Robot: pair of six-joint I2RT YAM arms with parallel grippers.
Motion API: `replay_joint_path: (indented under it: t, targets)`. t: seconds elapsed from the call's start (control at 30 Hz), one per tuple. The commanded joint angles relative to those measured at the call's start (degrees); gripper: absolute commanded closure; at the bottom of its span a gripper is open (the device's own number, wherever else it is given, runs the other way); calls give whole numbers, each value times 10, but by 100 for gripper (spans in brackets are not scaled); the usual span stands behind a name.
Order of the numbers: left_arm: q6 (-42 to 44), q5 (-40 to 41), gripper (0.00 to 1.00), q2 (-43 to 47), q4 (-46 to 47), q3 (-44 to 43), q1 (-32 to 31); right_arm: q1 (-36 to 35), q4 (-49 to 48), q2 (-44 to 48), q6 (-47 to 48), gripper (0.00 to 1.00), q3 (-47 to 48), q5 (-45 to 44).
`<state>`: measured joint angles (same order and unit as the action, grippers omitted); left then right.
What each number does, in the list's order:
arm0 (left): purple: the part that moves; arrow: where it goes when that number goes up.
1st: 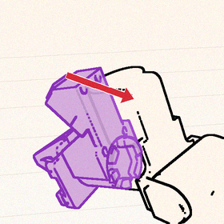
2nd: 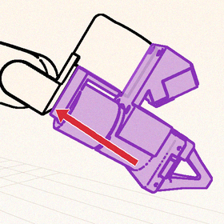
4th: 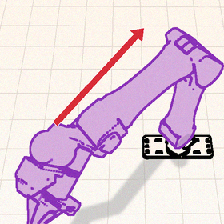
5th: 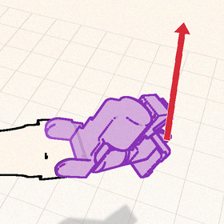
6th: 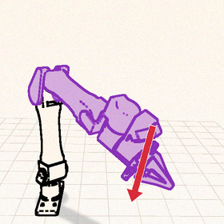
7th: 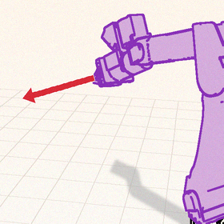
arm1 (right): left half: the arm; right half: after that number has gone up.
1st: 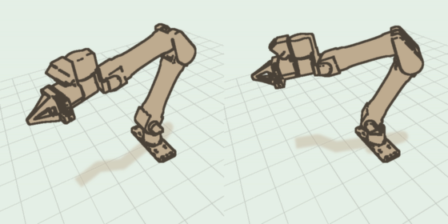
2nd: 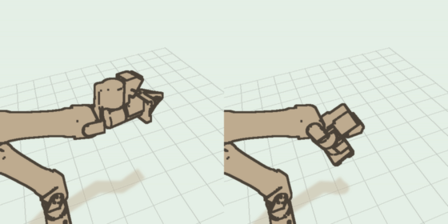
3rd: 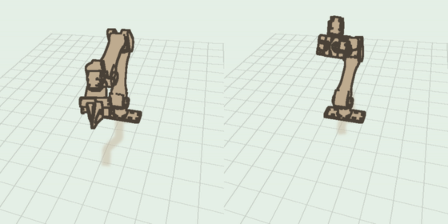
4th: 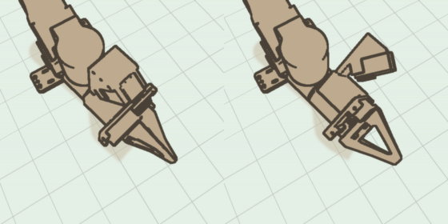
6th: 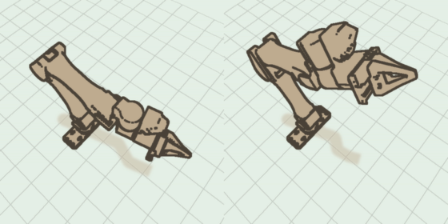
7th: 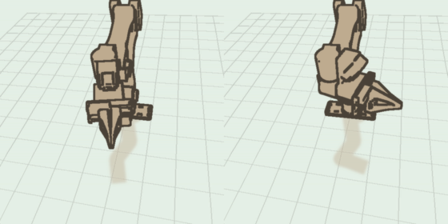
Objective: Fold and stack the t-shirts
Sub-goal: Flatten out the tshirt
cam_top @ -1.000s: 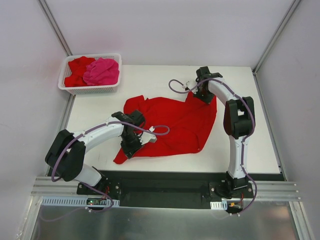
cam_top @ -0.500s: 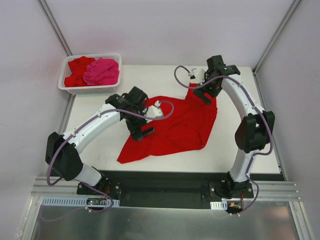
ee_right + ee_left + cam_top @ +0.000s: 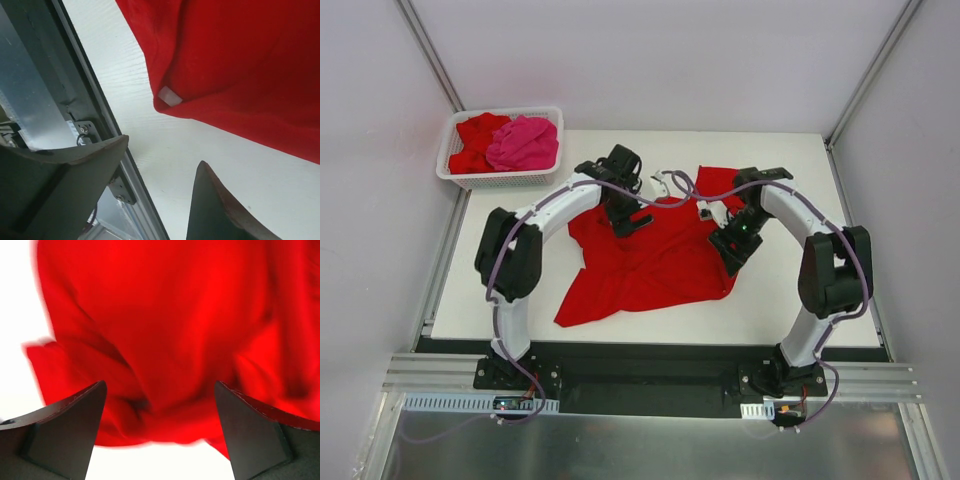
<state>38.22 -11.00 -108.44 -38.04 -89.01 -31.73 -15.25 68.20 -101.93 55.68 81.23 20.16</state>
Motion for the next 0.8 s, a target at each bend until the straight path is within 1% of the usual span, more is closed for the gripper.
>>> replay_joint_path:
  t: [0.0, 0.07, 0.13, 0.17, 0.33, 0.4, 0.47, 0.5, 0.6, 0.77]
  targets:
    - [44, 10, 12, -63, 46, -110, 11, 2, -37, 52, -30, 38, -37, 13]
    - [62, 24, 14, -78, 46, -150, 11, 2, -56, 66, -38, 38, -60, 10]
    - [79, 37, 14, -89, 47, -162, 11, 2, -90, 89, -51, 38, -81, 3]
    - [88, 41, 15, -92, 50, -168, 11, 0, -106, 96, -55, 38, -107, 1]
    - [121, 77, 17, -104, 70, -154, 12, -15, -219, 141, -91, 37, -186, -42]
    - [136, 80, 18, -106, 88, -134, 16, -26, -237, 143, -100, 37, -208, -51]
    - [156, 71, 18, -107, 99, -117, 22, -40, -256, 140, -105, 38, -216, -57]
    - [165, 69, 18, -113, 104, -112, 23, -45, -262, 138, -106, 38, -224, -75]
    - [191, 61, 19, -134, 114, -114, 42, -59, -279, 132, -124, 38, -223, -97]
    - [224, 73, 20, -188, 116, -186, 78, -79, -284, 112, -145, 38, -205, -115]
